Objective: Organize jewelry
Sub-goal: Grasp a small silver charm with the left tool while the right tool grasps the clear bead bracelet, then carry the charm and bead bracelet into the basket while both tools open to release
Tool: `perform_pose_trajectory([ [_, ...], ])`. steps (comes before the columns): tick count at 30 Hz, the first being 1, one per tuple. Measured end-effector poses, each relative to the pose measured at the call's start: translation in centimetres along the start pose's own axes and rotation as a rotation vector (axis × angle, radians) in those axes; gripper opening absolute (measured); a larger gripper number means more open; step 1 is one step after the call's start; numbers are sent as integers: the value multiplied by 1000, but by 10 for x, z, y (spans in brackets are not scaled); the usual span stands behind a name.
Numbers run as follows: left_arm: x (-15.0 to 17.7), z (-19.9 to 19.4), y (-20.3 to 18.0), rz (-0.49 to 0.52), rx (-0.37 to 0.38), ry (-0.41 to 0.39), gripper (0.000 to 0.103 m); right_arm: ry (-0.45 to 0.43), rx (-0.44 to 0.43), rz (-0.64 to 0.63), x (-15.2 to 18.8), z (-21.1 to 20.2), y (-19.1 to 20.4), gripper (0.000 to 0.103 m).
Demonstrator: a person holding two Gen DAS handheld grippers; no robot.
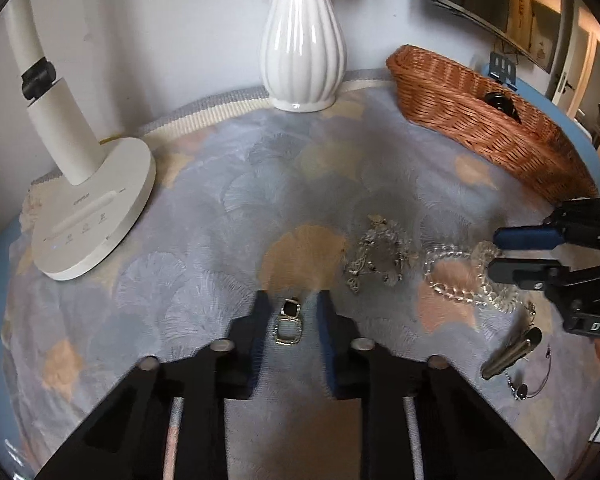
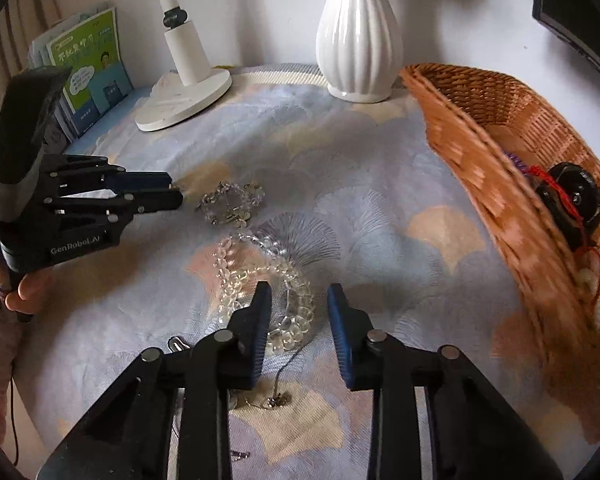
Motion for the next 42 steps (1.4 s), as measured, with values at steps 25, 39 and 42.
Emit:
perform_pose_trajectory([
  [25, -25, -91, -37, 15, 229, -152, 11, -182, 77, 47, 40, -116, -33, 13],
  [39, -158, -81, -126, 131, 252, -143, 11, -245, 166, 339, 17, -169, -207, 13],
  [42, -186, -61, -132, 94, 250, -114, 11, -211, 142, 374, -8, -155, -227, 13],
])
Point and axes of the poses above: each gripper's, at about its wrist camera, not at the fingertips, and z roughly the way its jaws point, y to its left, x to its underside, the point moved 1 cm from there along z, roughly the way its jaws point, and after that the axes turned 8 degrees about y, right-handed, at the moved point
